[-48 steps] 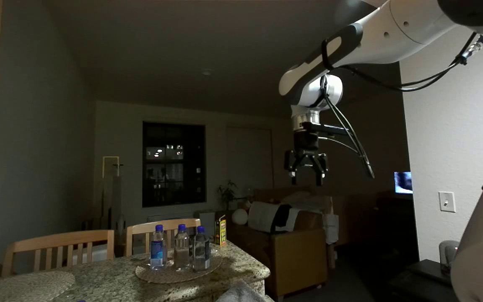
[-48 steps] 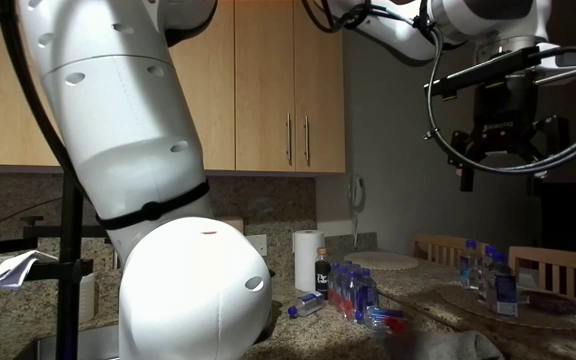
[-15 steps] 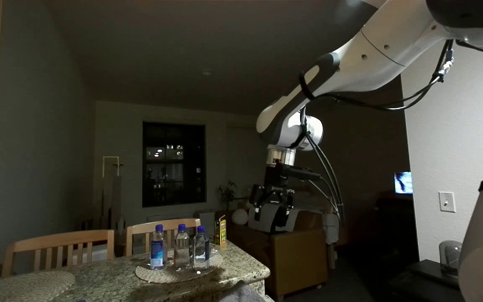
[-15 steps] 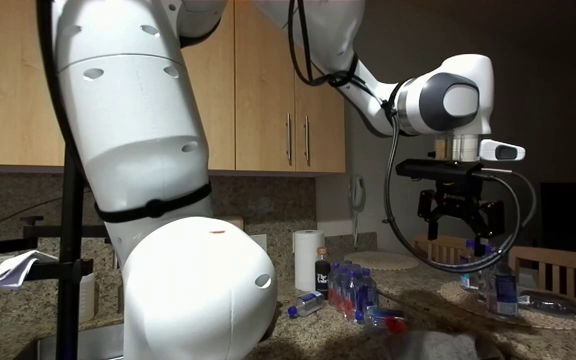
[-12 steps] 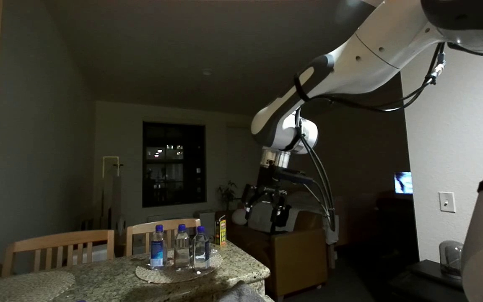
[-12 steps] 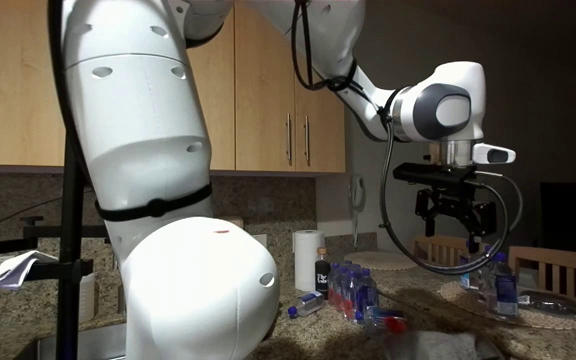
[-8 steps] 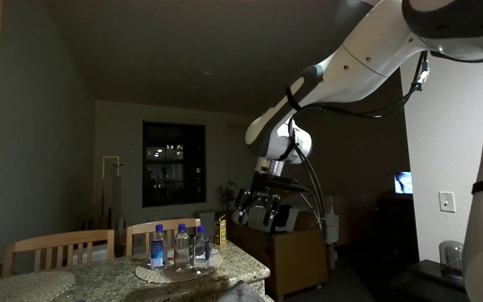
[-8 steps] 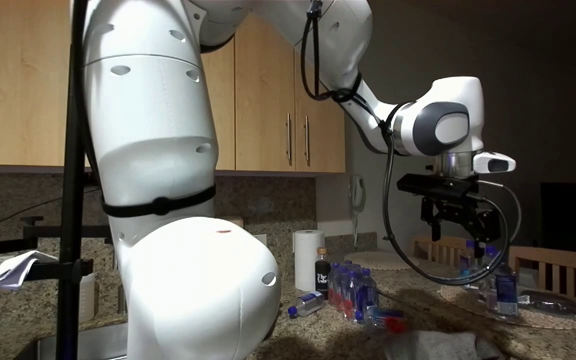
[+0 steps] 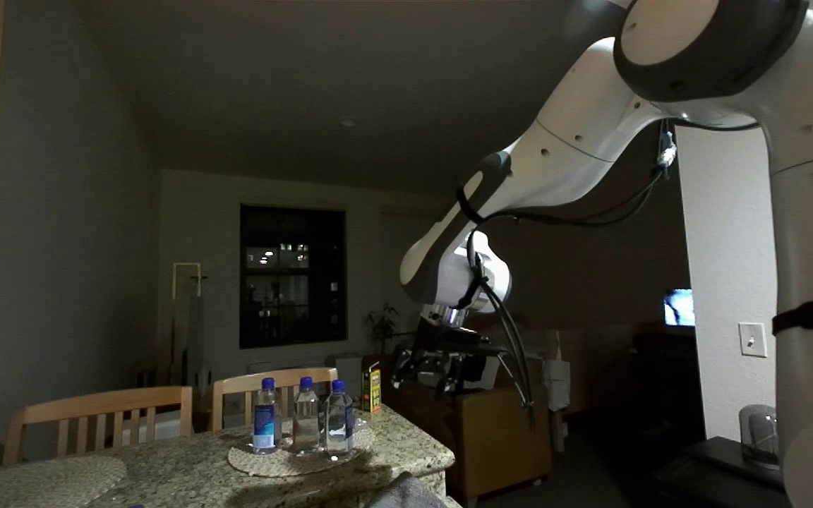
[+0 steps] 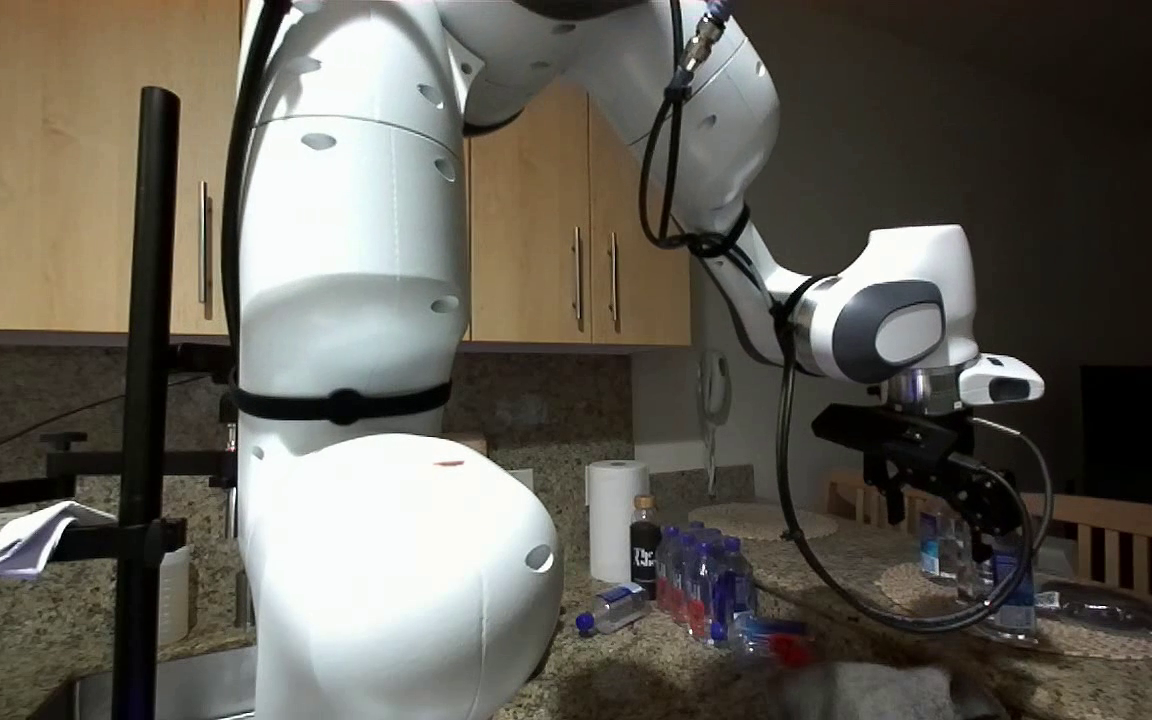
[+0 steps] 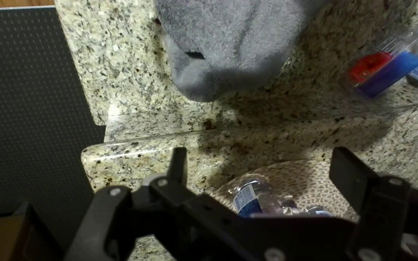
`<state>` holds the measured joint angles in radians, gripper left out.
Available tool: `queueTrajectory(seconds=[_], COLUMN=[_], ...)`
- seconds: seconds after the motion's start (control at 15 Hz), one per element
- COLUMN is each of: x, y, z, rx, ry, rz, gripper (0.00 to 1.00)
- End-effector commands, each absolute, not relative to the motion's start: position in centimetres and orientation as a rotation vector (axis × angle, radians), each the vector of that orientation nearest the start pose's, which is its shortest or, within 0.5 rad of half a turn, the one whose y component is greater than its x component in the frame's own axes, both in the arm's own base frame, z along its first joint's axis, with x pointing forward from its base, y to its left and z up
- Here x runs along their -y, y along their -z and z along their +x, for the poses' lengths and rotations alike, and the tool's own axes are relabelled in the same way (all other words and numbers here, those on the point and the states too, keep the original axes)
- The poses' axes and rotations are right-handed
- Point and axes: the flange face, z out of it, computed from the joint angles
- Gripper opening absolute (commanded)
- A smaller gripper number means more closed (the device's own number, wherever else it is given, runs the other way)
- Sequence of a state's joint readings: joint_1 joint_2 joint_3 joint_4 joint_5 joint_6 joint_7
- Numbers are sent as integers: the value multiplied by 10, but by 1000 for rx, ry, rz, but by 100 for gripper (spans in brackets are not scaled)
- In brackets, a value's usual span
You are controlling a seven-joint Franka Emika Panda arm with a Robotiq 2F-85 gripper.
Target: Move the towel from right to left.
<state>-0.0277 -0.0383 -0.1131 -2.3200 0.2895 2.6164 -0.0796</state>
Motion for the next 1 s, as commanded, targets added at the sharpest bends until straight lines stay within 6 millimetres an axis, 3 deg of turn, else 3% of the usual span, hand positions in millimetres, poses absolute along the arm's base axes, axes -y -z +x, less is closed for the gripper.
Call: queueTrajectory(seconds=[0.0,0.47,0.93], x=[74,70,62], y=[-376,-376,-333], z=[529,532,537], rx=[-360,-396,-334], ry=[552,517,456], rz=[-2920,-2930,-3019], gripper=[100,100,100])
